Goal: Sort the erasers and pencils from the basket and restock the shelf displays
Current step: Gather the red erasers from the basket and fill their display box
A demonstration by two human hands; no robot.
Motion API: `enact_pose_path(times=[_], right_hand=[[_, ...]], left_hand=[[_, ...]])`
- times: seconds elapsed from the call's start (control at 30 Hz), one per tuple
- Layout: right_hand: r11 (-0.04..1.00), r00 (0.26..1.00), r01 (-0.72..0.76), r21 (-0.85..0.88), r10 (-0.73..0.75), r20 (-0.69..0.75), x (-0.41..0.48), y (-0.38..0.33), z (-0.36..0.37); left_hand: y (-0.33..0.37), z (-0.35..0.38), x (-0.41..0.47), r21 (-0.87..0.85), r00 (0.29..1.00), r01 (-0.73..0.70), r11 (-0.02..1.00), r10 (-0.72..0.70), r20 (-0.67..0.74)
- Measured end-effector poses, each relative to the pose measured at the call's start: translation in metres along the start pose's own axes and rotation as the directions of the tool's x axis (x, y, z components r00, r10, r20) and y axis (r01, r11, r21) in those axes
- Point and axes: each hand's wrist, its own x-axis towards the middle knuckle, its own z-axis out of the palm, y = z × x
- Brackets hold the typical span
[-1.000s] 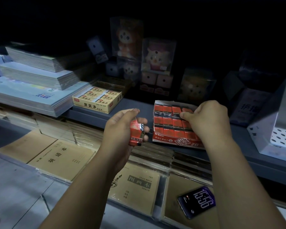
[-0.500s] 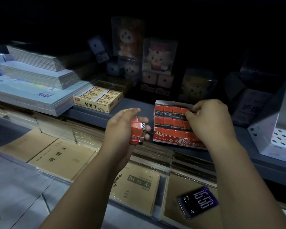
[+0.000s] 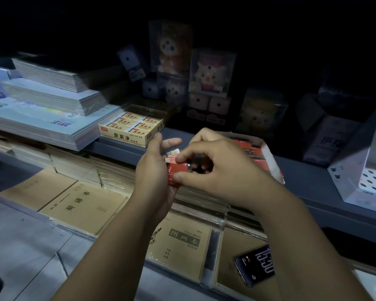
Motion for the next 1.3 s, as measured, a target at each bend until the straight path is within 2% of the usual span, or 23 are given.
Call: enact_pose_path(times=[0.1, 0.3, 0.4, 0.53, 0.63, 0.73, 0.83, 0.9, 0.97, 1.07, 1.3], right_hand=[[1.000, 0.999, 0.016, -0.019, -0.015, 0.039, -0.001, -0.001, 0.001], [0.999, 0.998, 0.040, 0.012, -0.039, -0.056, 0.002, 0.003, 0.000], [0.999, 0.998, 0.012, -0.030, -0.014, -0.069, 0.001, 0.002, -0.003], [0.994, 0.992, 0.073, -0.085, -0.081, -0.094, 0.000, -0.002, 0.001], [0.994, 0.981, 0.089, -0.064, -0.099, -0.167, 0.000, -0.001, 0.007], [0.998, 0.934, 0.017, 0.053, 0.003, -0.357, 0.001, 0.005, 0.001], [0.989, 0.814, -0.091, 0.117, 0.142, -0.564, 0.003, 0.028, -0.018], [0.972, 0.746, -0.180, 0.150, 0.234, -0.623, 0.000, 0.045, -0.033], [0.950, 0.704, -0.289, 0.113, 0.292, -0.647, -0.006, 0.060, -0.048], [0.906, 0.678, -0.423, -0.006, 0.312, -0.665, -0.015, 0.074, -0.059], [0.899, 0.709, -0.407, -0.160, 0.200, -0.676, -0.010, 0.084, -0.051]], left_hand=[[0.002, -0.001, 0.001, -0.032, 1.000, -0.003, 0.999, 0.002, -0.012], [0.004, -0.002, 0.001, -0.040, 0.999, 0.011, 0.999, -0.010, 0.033], [0.003, -0.003, 0.000, 0.007, 0.999, 0.016, 1.000, -0.017, 0.044], [0.001, -0.004, 0.004, 0.042, 0.998, 0.007, 0.999, -0.010, 0.070], [0.001, -0.003, 0.005, -0.010, 0.996, 0.025, 1.000, -0.024, 0.089], [0.003, 0.000, 0.004, -0.108, 0.991, 0.058, 0.992, -0.044, 0.125], [0.002, 0.000, 0.004, -0.132, 0.991, 0.074, 0.988, -0.059, 0.116], [0.001, -0.001, 0.004, -0.103, 0.991, 0.072, 0.992, -0.060, 0.118], [0.000, -0.001, 0.005, -0.083, 0.992, 0.063, 0.995, -0.053, 0.115], [0.001, 0.000, 0.004, -0.084, 0.993, 0.057, 0.995, -0.048, 0.110], [0.003, 0.003, 0.001, -0.118, 0.991, 0.060, 0.991, -0.045, 0.124]])
